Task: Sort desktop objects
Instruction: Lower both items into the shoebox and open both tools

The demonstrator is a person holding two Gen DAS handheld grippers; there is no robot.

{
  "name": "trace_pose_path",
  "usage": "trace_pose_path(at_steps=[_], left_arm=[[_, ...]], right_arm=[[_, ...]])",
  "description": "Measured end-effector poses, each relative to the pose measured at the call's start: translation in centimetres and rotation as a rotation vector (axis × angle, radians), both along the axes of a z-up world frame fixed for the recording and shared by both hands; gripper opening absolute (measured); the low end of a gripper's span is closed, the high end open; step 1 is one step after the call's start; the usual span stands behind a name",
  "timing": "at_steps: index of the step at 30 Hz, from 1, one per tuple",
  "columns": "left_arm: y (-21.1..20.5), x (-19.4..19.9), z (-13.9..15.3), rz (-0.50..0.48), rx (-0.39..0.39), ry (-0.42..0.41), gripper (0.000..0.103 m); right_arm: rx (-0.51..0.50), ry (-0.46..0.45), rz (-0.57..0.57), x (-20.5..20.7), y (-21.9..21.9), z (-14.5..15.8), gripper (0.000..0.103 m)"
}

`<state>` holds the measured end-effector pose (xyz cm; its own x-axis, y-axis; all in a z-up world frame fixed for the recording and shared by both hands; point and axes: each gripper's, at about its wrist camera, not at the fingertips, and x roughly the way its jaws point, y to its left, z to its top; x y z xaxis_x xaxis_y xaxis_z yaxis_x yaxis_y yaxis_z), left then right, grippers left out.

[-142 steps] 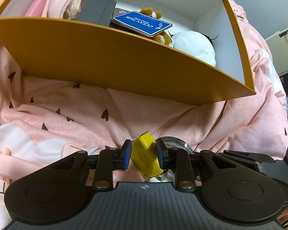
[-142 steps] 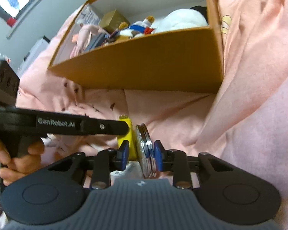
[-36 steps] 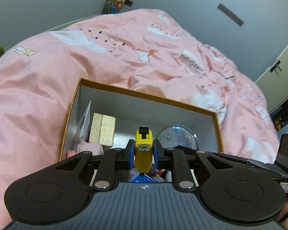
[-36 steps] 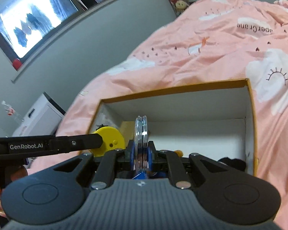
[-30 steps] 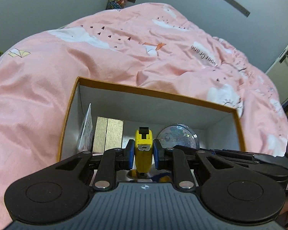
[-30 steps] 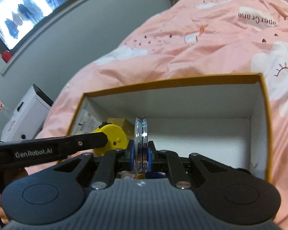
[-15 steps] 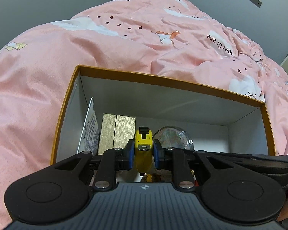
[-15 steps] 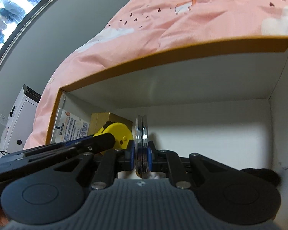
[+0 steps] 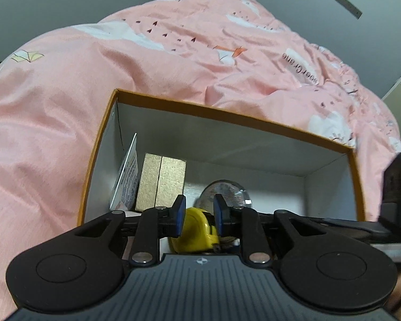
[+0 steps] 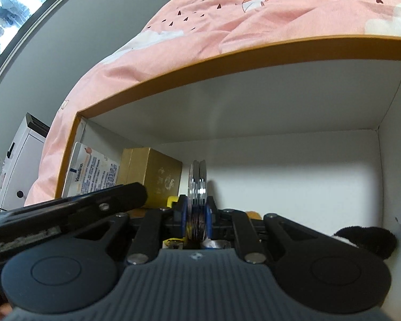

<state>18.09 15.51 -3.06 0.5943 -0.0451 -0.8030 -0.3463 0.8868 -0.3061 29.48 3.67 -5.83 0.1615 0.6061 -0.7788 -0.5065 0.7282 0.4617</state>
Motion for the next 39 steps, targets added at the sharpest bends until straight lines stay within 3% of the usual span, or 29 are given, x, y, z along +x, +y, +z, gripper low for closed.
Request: trace_pose_path(at_steps=[11, 19, 39], left_arm=[[0.6, -4.5, 3.4, 0.062, -0.014, -0.092, 0.029], [1.0, -6.5, 4.0, 0.093, -0.039, -0.124, 0.029], [-0.2, -9.3, 3.3, 0.056, -0.038, -0.076, 0.029]], right_arm=[[0.022, 0.002, 0.098, -1.8, 1.8, 1.2, 0.026], [0.008, 0.015, 0.06, -1.3, 2.0, 0.8, 0.033], [0.058, -0.026, 0.086, -2.5, -0.2, 2.5, 0.033]])
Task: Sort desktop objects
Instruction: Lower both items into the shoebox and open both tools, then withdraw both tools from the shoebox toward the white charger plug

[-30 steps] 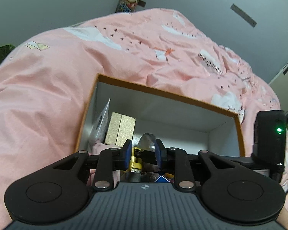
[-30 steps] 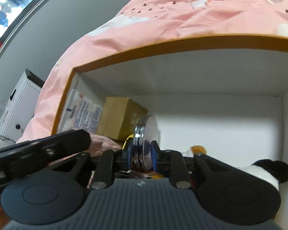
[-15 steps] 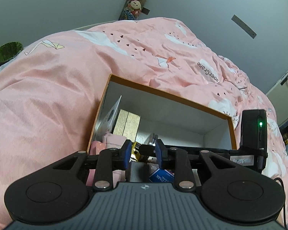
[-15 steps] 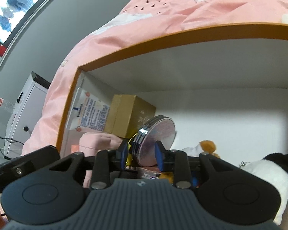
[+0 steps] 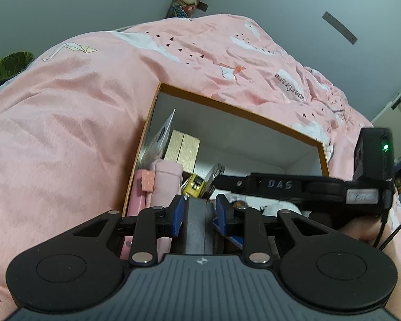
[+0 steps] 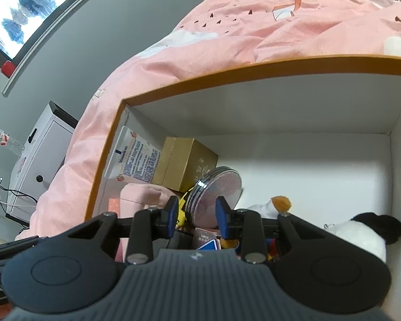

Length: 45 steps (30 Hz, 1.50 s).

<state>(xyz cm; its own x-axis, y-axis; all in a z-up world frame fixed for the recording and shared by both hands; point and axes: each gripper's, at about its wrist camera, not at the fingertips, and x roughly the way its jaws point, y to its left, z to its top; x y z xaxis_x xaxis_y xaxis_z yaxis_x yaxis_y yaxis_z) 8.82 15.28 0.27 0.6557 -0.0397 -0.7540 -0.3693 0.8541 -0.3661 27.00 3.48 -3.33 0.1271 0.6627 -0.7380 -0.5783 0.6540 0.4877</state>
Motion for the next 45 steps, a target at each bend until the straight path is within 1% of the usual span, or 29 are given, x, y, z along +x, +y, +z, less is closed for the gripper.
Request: trace_pose_path(at_steps=[5, 9, 12, 15, 17, 19, 20, 22, 23, 25, 26, 28, 30, 31, 35, 37, 39, 42, 45], left_arm=[[-1.2, -0.8, 0.4, -0.047, 0.041, 0.018, 0.029], [-3.1, -1.7, 1.1, -0.097, 0.12, 0.031, 0.029], [-5.1, -2.5, 1.2, -0.202, 0.169, 0.039, 0.029], [-7.0, -3.1, 1.0, -0.327, 0.212, 0.053, 0.029], [-8.0, -3.3, 0.9, -0.393, 0.242, 0.061, 0.029], [-8.9, -3.4, 0.7, -0.443, 0.265, 0.076, 0.03], [-9.2, -3.4, 0.6, -0.462, 0.274, 0.083, 0.029], [-9.8, -3.7, 0.4, -0.476, 0.301, 0.093, 0.03], [-10.0, -3.8, 0.2, -0.477, 0.308, 0.1, 0.03], [-10.4, -4.1, -0.5, -0.489, 0.297, 0.122, 0.029], [-10.6, -4.1, -0.9, -0.503, 0.29, 0.137, 0.029], [-11.2, -4.2, -1.6, -0.541, 0.295, 0.167, 0.029], [-12.1, -4.6, -2.1, -0.585, 0.317, 0.193, 0.029], [-12.5, -4.8, -2.2, -0.603, 0.329, 0.201, 0.029], [-13.2, -5.7, -2.8, -0.64, 0.355, 0.235, 0.03], [-13.4, -6.0, -3.1, -0.653, 0.377, 0.257, 0.03], [-13.6, -6.2, -3.4, -0.67, 0.403, 0.274, 0.03], [-14.1, -6.4, -3.7, -0.693, 0.432, 0.279, 0.03], [-14.4, -6.6, -3.8, -0.704, 0.431, 0.278, 0.031]], right_arm=[[0.009, -0.05, 0.02, -1.5, -0.9, 1.6, 0.033], [0.043, -0.133, 0.051, -4.3, -2.8, 3.9, 0.033], [0.068, -0.194, 0.09, -6.9, -4.6, 5.5, 0.033], [0.085, -0.209, 0.111, -9.6, -6.8, 6.3, 0.033], [0.08, -0.21, 0.11, -11.1, -8.1, 6.2, 0.033], [0.047, -0.212, 0.1, -12.4, -9.4, 5.6, 0.033], [0.016, -0.215, 0.087, -13.1, -9.9, 5.0, 0.033], [-0.058, -0.203, 0.064, -14.0, -10.8, 3.6, 0.033], [-0.091, -0.179, 0.048, -14.3, -11.2, 2.6, 0.033], [-0.147, -0.127, 0.023, -14.8, -11.6, 0.7, 0.033], [-0.178, -0.114, 0.021, -15.2, -11.6, -0.2, 0.033], [-0.236, -0.11, 0.023, -16.0, -11.5, -1.4, 0.033], [-0.279, -0.11, 0.025, -16.6, -11.5, -2.4, 0.034], [-0.291, -0.1, 0.031, -16.7, -11.5, -2.7, 0.037], [-0.309, -0.069, 0.021, -16.8, -12.1, -3.6, 0.04], [-0.321, -0.054, 0.031, -16.8, -12.3, -4.0, 0.047], [-0.324, -0.047, 0.05, -17.1, -12.2, -4.1, 0.051], [-0.354, -0.042, 0.064, -17.2, -11.9, -4.8, 0.052], [-0.348, -0.007, 0.078, -16.8, -11.8, -5.5, 0.053]])
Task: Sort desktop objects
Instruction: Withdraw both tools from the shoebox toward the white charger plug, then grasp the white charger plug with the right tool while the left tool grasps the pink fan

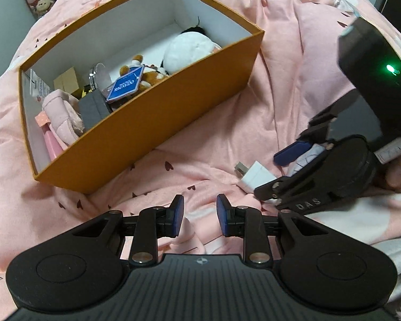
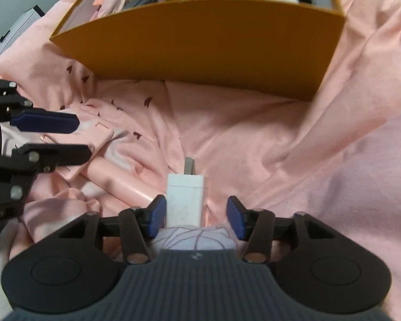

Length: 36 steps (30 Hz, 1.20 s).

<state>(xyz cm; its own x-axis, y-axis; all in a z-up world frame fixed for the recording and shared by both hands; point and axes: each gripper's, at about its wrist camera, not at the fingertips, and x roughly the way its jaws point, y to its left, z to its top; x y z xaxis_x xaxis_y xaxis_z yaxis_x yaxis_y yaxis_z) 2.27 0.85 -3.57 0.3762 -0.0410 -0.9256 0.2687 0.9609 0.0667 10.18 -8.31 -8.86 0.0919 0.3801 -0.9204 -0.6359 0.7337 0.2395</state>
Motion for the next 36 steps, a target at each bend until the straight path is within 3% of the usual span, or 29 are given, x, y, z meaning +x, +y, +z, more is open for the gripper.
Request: trace_pose_path(at_steps=[10, 11, 12, 19, 24, 27, 36], left_arm=[[-0.7, -0.3, -1.0, -0.016, 0.038, 0.012, 0.031], [-0.7, -0.3, -1.0, -0.017, 0.039, 0.012, 0.031], [-0.8, -0.3, -1.0, -0.016, 0.041, 0.012, 0.031], [-0.8, -0.4, -0.9, -0.021, 0.051, 0.009, 0.031], [-1.0, -0.6, -1.0, -0.062, 0.063, 0.005, 0.031], [-1.5, -0.8, -1.2, -0.116, 0.093, 0.001, 0.031], [-2.5, -2.7, -1.1, -0.431, 0.294, 0.006, 0.037]], right_arm=[[0.003, 0.035, 0.06, 0.2, 1.1, -1.0, 0.052], [0.008, 0.035, 0.061, 0.1, 1.0, -1.0, 0.05], [0.019, 0.035, 0.061, 0.1, 0.9, -0.9, 0.042], [0.042, -0.006, 0.024, 0.0, 0.4, -0.2, 0.038], [0.046, -0.102, -0.027, 0.5, -0.6, 1.8, 0.038], [0.03, -0.139, -0.06, 1.6, -1.1, 2.3, 0.038], [0.035, -0.077, -0.068, 2.5, -1.1, 0.4, 0.038]])
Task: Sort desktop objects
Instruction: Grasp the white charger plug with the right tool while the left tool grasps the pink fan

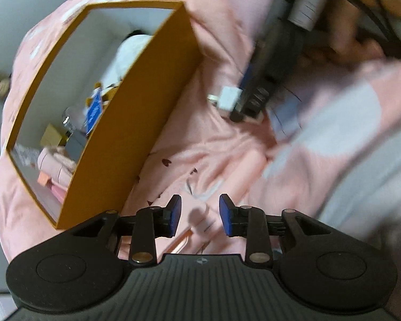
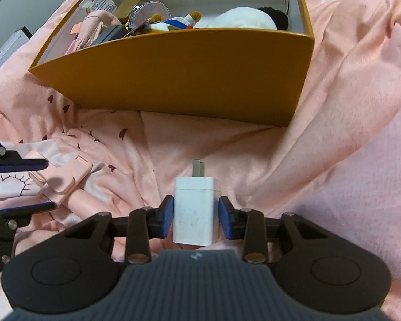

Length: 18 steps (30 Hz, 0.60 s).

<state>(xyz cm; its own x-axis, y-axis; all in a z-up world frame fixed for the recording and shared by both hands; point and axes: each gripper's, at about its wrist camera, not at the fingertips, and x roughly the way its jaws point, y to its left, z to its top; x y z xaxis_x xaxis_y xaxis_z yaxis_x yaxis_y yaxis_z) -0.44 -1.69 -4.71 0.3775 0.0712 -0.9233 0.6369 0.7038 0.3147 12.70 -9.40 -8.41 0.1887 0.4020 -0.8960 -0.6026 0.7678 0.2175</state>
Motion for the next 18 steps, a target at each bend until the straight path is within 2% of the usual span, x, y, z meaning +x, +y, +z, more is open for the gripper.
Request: trace_pose_path(at_steps=[3, 5, 9, 14, 18], left_arm=[[-0.2, -0.7, -0.7, -0.095, 0.077, 0.039, 0.04], [-0.4, -1.0, -1.7, -0.154, 0.155, 0.053, 0.047], [-0.6, -1.8, -3.6, -0.279, 0.288, 0.048, 0.049], [-1.5, -2.6, -5.2, -0.402, 0.352, 0.03, 0.049], [-1.7, -2.6, -6.3, -0.417, 0.365, 0.013, 0.05]], right_arm=[[0.017, 0.019, -0.008, 0.3, -0.3, -0.2, 0.039], [0.014, 0.014, -0.004, 0.4, -0.4, -0.2, 0.039], [0.012, 0.013, 0.001, 0.5, -0.3, -0.4, 0.039], [0.014, 0.02, 0.001, 0.5, -0.3, -0.5, 0.039], [0.015, 0.028, 0.004, 0.7, -0.1, -0.6, 0.039]])
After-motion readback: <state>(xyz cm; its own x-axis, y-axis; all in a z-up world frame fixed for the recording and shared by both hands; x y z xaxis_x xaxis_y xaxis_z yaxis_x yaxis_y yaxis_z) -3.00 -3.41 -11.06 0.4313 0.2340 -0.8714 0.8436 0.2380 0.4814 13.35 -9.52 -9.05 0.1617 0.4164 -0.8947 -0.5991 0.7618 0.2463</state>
